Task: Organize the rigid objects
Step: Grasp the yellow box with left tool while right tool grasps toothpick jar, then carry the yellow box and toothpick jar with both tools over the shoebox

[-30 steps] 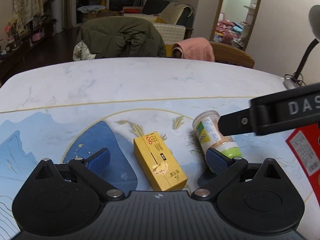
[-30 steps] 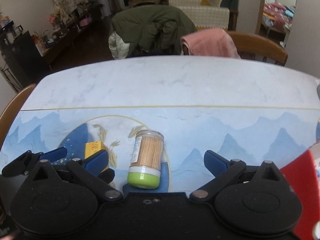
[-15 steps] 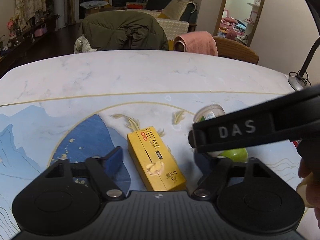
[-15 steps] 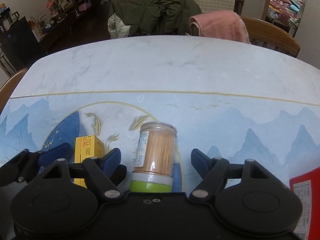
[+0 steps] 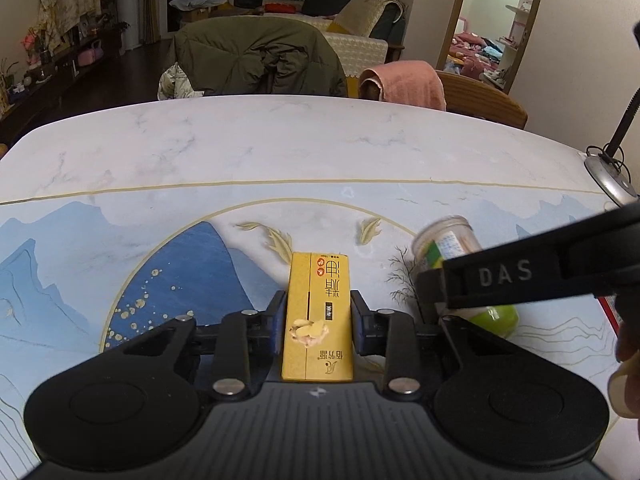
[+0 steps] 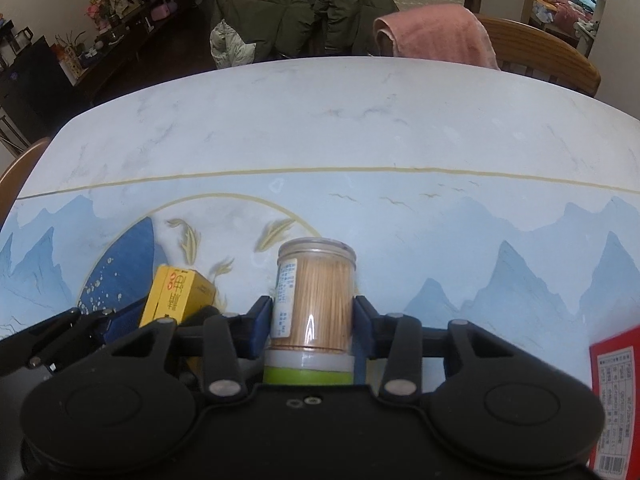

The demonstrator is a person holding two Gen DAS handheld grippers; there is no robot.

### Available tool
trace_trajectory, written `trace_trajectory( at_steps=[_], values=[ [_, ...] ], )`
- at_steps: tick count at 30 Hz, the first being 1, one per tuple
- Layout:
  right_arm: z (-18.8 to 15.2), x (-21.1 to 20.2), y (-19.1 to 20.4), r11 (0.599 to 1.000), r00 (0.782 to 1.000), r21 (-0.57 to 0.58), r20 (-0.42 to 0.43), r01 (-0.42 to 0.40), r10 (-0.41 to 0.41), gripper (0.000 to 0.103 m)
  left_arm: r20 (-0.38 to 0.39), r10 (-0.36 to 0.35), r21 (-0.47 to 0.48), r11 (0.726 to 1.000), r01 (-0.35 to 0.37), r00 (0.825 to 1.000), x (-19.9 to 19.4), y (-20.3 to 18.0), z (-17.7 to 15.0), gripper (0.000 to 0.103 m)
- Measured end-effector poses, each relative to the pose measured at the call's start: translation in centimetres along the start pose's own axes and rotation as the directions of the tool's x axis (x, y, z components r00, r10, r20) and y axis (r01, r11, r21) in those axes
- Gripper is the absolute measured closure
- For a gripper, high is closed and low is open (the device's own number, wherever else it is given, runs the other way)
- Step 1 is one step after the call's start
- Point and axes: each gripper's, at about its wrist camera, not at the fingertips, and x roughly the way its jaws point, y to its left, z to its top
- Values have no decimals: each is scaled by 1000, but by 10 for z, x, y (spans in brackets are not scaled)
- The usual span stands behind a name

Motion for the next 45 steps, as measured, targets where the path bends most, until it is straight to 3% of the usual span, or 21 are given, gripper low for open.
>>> trace_trajectory(
  at_steps=[9, 22, 35, 45],
  values=[
    [-16, -27, -9, 1000, 1000, 15, -14, 5, -5, 62, -29, -20, -7, 1000, 20, 999, -19, -2, -5, 73],
    [-54, -107, -28, 999, 999, 12, 15, -32, 32, 62, -30, -83, 14, 996, 84, 996, -83, -29, -8, 73],
    [-87, -188, -84, 997, 995, 48, 87, -59, 55, 62, 18, -201, 130, 972, 197, 979, -151, -103, -3, 73],
    [-102, -233, -158, 991, 987, 122, 160, -46, 26, 62, 42, -245, 214, 949, 230, 969, -168, -177, 7, 73]
  ],
)
